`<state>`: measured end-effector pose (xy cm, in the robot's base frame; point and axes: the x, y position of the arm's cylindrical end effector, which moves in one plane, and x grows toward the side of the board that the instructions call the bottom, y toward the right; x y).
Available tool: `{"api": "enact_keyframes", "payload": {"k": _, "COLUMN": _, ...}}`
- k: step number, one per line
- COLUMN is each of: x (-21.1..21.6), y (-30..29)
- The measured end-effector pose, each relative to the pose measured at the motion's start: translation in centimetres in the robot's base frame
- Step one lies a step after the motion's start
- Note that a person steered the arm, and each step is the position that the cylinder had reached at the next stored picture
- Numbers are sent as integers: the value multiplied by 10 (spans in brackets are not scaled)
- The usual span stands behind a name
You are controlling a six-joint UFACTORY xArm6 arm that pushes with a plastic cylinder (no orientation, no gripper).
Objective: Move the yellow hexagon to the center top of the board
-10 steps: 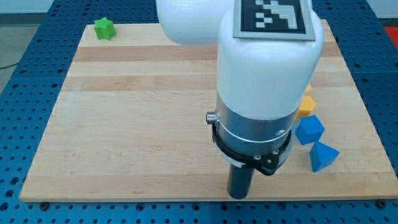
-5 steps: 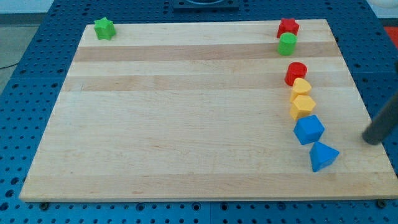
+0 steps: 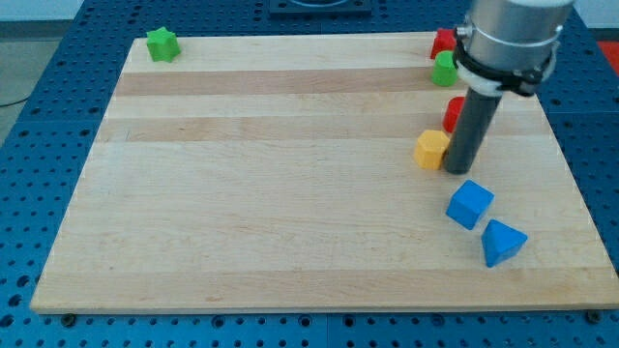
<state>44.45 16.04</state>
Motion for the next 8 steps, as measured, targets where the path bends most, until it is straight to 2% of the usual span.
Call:
{"api": "enact_keyframes", "payload": {"k": 2, "x": -15, "y": -63}}
{"api": "enact_keyframes", "payload": {"k": 3, "x": -37, "y": -92}}
{"api": "enact_keyframes", "payload": {"k": 7, "x": -167, "y": -150}}
{"api": "enact_keyframes", "payload": {"k": 8, "x": -188, "y": -169}}
